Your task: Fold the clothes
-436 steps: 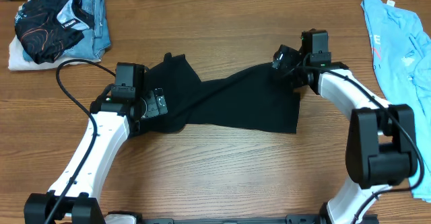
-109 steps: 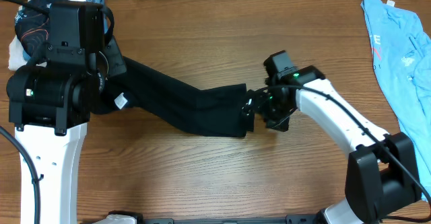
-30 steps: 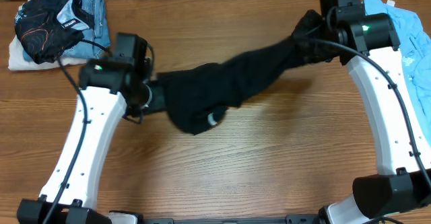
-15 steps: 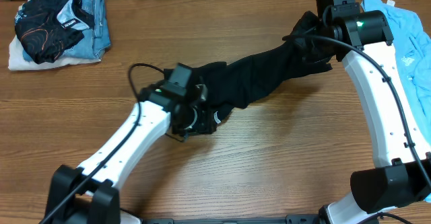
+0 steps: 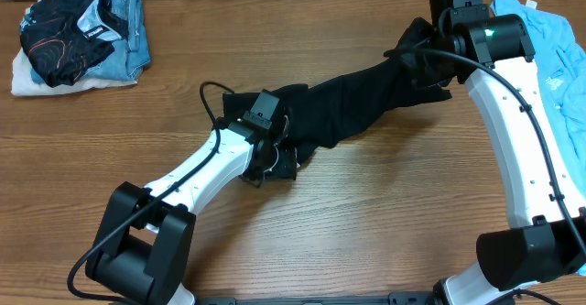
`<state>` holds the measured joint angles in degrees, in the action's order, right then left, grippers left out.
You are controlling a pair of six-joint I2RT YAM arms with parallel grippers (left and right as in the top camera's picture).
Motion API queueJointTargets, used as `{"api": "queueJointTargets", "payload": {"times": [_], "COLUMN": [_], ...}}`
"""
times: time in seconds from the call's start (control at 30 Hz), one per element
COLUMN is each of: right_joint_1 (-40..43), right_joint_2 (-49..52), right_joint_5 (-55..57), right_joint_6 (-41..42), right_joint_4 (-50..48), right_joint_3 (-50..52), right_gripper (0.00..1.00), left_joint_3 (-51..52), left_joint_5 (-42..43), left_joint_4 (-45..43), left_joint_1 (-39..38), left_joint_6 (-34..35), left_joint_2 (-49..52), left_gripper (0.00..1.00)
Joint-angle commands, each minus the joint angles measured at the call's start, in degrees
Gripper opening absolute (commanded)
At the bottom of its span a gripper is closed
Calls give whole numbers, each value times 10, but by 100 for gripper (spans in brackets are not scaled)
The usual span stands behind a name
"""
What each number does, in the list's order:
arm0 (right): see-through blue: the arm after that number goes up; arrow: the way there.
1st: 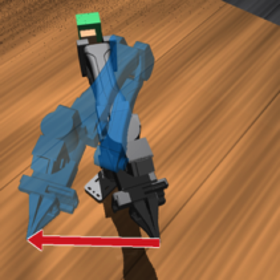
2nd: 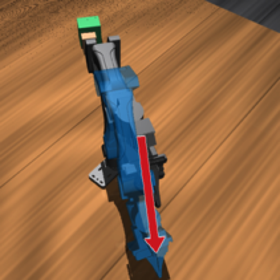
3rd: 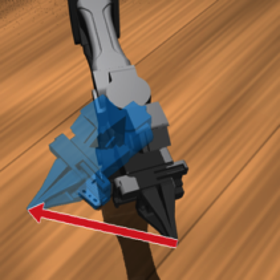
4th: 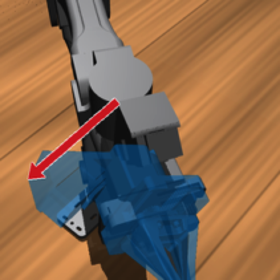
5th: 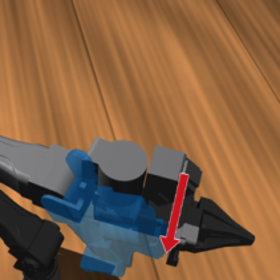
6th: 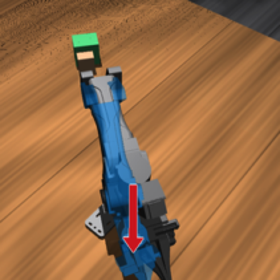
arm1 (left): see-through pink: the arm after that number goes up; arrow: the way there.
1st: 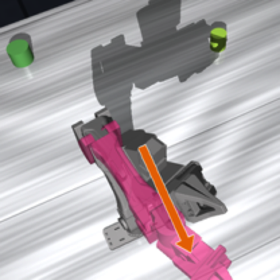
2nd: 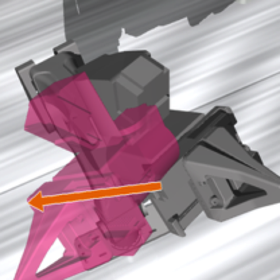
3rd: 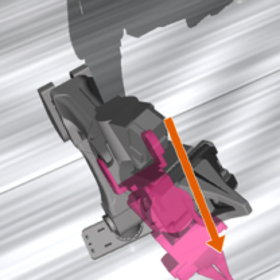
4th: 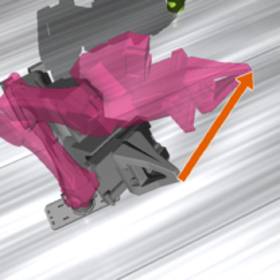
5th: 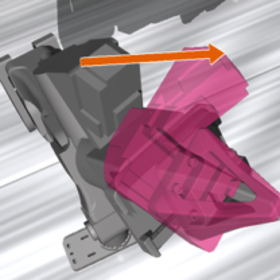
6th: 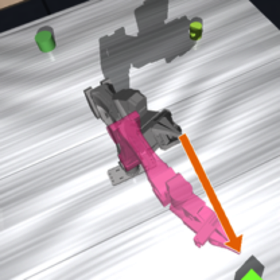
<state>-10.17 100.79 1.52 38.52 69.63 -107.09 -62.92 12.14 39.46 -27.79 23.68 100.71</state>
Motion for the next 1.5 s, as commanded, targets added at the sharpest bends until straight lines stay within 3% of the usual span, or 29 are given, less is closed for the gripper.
{"api": "queueJointTargets", "payload": {"times": [0.0, 0.13, 0.27, 0.4, 0.57, 0.7, 0.93, 1.4, 1.47], "right_joint_1": [-1, -1, -1, -1, -1, -1, -1, -1, -1], "right_joint_2": [2, 2, 2, 3, 3, 3, 3, 3, 3], "right_joint_5": [6, 6, 6, 6, 6, 14, 14, 14, 14], "right_joint_6": [-8, -9, -11, -11, -11, -11, -11, -11, -11], "right_joint_4": [-5, -5, 0, -1, -2, 0, 1, 2, 2], "right_joint_3": [-9, -9, -9, -9, -9, -9, -9, -9, -9], "right_gripper": [4, 5, 5, 5, 5, 5, 6, 6, 6], "left_joint_3": [-2, -2, -2, -2, -2, -2, -2, -2, -2], "left_joint_5": [-55, -55, -50, -3, 3, -62, -185, -210, -223], "left_joint_4": [-31, -84, -102, -89, -67, -60, -67, -131, -136], "left_joint_1": [-4, -4, -4, -10, -44, -83, -92, -90, -90], "left_joint_6": [-90, -148, -149, -183, -241, -248, -228, -262, -250], "left_joint_2": [1, 1, 2, 2, 2, 2, 3, 58, 60], "left_gripper": [57, 60, 62, 52, 52, 60, 65, 71, 63]}}
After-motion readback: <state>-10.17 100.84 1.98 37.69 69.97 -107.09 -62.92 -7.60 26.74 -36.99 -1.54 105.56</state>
